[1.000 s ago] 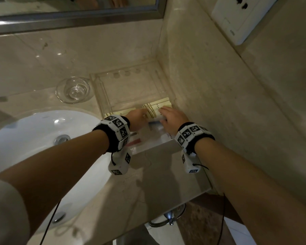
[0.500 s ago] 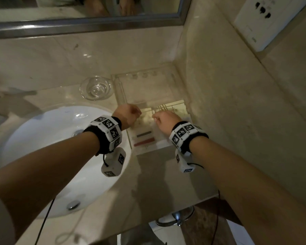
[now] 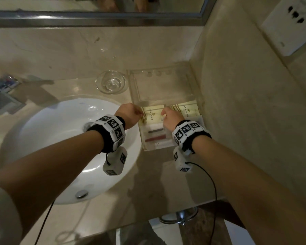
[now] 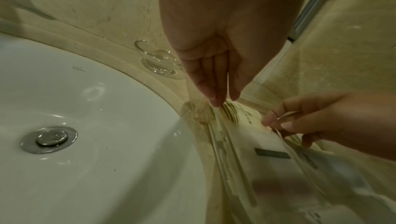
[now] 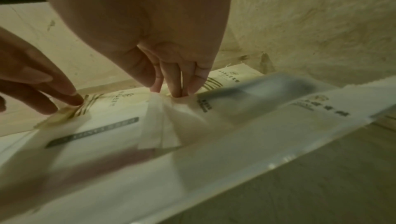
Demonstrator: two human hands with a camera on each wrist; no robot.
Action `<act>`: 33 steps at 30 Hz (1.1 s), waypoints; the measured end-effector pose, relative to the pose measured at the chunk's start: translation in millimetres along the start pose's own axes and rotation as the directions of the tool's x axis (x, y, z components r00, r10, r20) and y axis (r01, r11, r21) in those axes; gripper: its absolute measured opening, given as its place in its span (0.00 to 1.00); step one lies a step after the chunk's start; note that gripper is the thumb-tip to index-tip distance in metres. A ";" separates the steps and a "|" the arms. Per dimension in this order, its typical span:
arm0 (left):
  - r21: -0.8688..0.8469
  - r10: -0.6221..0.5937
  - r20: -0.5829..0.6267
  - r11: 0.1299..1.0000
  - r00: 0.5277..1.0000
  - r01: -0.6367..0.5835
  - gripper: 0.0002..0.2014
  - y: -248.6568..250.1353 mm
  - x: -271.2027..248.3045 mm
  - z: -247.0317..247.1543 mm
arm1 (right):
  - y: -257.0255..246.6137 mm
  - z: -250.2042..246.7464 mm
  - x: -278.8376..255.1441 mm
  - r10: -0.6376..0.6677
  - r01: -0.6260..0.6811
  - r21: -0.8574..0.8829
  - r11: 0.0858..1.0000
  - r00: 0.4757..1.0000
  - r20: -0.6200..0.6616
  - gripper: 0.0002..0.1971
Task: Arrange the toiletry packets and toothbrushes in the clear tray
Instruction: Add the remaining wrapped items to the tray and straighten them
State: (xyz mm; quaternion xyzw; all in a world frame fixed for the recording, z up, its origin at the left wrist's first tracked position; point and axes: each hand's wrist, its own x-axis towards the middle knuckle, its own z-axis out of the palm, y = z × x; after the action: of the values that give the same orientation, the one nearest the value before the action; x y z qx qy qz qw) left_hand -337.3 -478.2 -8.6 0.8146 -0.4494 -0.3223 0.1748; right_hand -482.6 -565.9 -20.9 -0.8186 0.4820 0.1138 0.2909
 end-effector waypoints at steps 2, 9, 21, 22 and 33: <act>-0.001 0.011 0.009 1.000 1.000 -0.011 0.14 -0.7 -0.1 0.7 | 0.6 -0.3 -0.5 0.012 -0.012 -0.006 1.000 1.000 0.003 0.17; 0.001 0.027 0.022 1.000 0.999 -0.027 0.14 -3.0 -1.4 0.4 | 3.0 1.3 -0.4 0.008 -0.007 -0.022 1.000 1.000 0.009 0.18; 0.065 0.209 0.011 0.976 0.978 -0.209 0.14 14.7 -8.3 11.4 | 50.1 -21.7 -30.3 -0.048 0.042 -0.039 0.998 0.985 -0.166 0.17; 0.100 0.234 0.043 0.966 0.971 -0.237 0.16 16.7 -9.2 14.0 | 55.7 -21.0 -33.4 -0.051 0.043 -0.058 0.997 0.987 -0.155 0.18; 0.304 0.235 0.265 0.900 0.935 -0.313 0.24 26.0 -2.5 28.4 | 47.5 -7.3 -30.7 -0.205 0.179 -0.190 0.965 0.971 -0.125 0.17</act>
State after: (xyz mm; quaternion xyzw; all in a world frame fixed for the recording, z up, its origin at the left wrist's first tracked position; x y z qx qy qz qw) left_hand -373.8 -489.9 -13.5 0.7196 -0.6257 -0.3002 0.0235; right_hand -539.6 -565.4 -18.2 -0.8901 0.4080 0.0681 0.1912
